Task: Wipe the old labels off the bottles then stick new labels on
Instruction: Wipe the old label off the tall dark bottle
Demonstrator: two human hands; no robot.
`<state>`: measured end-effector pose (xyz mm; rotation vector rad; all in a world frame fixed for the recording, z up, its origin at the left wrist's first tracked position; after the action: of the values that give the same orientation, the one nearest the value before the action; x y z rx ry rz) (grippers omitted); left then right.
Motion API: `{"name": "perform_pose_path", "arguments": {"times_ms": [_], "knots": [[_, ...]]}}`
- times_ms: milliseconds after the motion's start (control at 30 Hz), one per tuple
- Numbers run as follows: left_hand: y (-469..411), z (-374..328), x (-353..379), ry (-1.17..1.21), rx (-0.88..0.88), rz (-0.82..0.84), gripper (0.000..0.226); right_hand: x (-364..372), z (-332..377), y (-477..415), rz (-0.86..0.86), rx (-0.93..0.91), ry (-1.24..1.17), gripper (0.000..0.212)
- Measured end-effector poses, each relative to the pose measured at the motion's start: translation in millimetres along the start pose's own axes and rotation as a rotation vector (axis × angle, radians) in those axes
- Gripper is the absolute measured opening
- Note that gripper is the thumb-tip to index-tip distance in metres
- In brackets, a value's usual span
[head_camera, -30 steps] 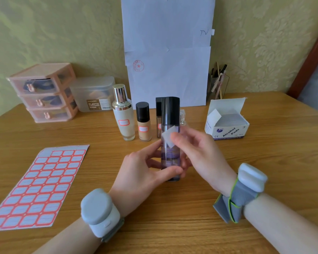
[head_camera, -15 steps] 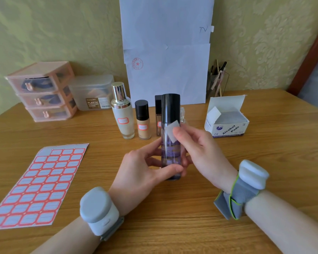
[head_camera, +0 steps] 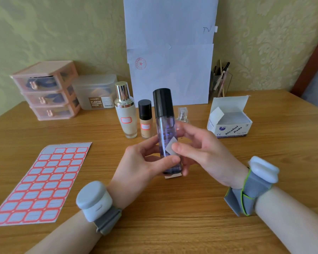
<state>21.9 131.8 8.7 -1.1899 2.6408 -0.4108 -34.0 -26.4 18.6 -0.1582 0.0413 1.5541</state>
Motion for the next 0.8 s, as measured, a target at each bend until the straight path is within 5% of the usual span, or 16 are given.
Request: {"name": "perform_pose_path", "arguments": {"times_ms": [233,367,433,633,800], "knots": [[4.3,1.6,1.3,-0.324,0.102,0.040,0.051,3.5,-1.0,0.8,-0.130,-0.055,0.010,0.026],[2.2,1.2,0.5,-0.215,0.071,0.018,0.051,2.4,-0.3,1.4,-0.076,-0.037,0.058,0.015],[1.7,0.8,1.7,-0.183,0.061,0.018,0.051,3.0,-0.6,0.9,-0.055,-0.020,0.109,0.031],[5.8,-2.4,5.5,-0.295,0.093,0.041,0.051,3.8,-1.7,1.4,-0.188,-0.050,0.016,0.032],[4.5,-3.1,3.4,-0.034,0.024,0.027,0.044,6.1,3.0,0.3,-0.007,-0.038,0.026,0.030]]}}
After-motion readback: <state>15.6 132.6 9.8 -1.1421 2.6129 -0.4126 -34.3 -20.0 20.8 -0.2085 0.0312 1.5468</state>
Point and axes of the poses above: each hand's wrist, its own y-axis away from the middle knuckle, its own x-axis out of the palm, z = x × y, the point moved 3 cm from there along -y, towards the middle knuckle, and after that the axes turned 9 degrees about x, right-handed, at the moved point
